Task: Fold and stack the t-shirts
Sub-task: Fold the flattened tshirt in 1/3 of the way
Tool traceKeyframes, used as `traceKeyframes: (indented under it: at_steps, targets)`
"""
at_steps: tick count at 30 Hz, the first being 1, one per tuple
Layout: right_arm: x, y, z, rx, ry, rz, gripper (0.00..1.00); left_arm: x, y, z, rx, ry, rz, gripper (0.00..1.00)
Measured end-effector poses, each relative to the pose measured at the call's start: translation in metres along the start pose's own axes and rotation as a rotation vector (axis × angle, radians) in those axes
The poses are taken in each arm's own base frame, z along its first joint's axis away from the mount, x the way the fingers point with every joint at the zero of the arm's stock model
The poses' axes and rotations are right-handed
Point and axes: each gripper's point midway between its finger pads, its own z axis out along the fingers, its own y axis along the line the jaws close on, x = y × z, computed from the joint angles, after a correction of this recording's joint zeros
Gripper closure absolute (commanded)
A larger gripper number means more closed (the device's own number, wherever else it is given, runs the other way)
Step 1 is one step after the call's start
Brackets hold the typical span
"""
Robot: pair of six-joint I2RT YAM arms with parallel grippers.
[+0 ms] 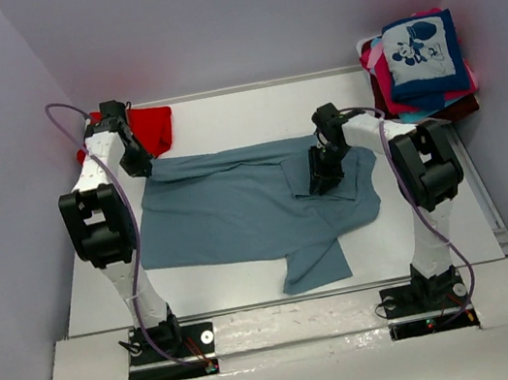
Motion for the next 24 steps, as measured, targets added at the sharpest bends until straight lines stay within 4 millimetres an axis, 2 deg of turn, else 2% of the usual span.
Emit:
traceKeyframes:
  at_steps: [6, 24]
  targets:
    - [0.0, 0.0, 0.0, 0.0, 0.0, 0.0, 0.6, -0.005, 0.003, -0.004, 0.002, -0.009, -0.012, 0.94]
    - [0.0, -0.002, 0.002, -0.005, -0.002, 0.007, 0.6, -0.01, -0.003, -0.017, 0.057, -0.012, -0.023, 0.94]
